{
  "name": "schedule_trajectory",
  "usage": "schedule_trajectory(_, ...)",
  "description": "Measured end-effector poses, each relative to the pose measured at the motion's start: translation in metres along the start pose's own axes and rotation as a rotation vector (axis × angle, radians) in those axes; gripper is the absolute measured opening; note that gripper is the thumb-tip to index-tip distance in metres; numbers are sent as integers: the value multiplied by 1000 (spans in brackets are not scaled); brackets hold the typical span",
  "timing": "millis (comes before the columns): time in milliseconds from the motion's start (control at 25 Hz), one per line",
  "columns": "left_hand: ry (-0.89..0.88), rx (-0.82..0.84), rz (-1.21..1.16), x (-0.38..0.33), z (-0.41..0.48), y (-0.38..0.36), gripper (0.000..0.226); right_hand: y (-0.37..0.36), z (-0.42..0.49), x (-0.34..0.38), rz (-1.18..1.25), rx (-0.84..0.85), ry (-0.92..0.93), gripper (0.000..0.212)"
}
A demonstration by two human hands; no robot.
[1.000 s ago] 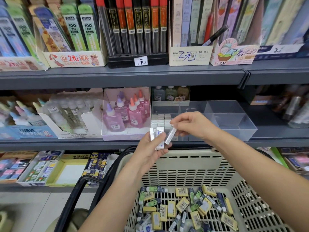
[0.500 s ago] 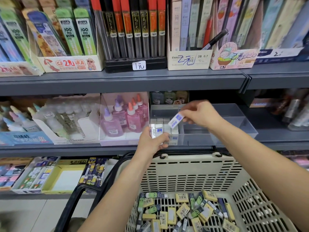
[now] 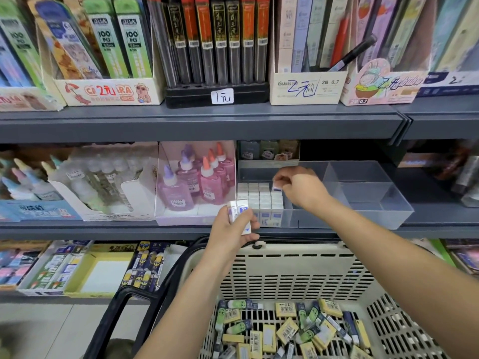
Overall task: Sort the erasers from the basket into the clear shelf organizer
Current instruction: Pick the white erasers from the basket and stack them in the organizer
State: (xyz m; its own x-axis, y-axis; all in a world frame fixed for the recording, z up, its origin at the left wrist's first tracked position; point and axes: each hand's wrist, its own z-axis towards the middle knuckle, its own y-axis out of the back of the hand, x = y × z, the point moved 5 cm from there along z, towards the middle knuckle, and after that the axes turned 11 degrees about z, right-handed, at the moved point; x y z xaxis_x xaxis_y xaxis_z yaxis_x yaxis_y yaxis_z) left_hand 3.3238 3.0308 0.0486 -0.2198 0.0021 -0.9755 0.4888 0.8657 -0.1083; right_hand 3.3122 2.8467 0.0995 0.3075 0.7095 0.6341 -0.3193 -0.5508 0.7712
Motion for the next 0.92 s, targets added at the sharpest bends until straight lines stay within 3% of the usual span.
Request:
schedule_trajectory(320,46,74,-39,-1,-2,-7,15,-4,-11,7,-44,-5,153,26)
schedule_trajectory(440,15,105,-31,-4,-6,-12,10,7,-27,21,104,-85,210,21)
schedule_trajectory(520,-8,136,-34,-7,-7,-16,10,4,-42,30,247,2,226,19)
schedule_trajectory(640,-34,191,-28,-10,-13,-22,11,0,-55,32,348,129,185,14)
schedule_trajectory(760,-15,121,-49,-8,-14,-19,15,6,-58,24,386,174,120,9)
schedule_trajectory(920,1,-4,-51,-8,-11,-6,17,25,-49,4,484,85,1,11)
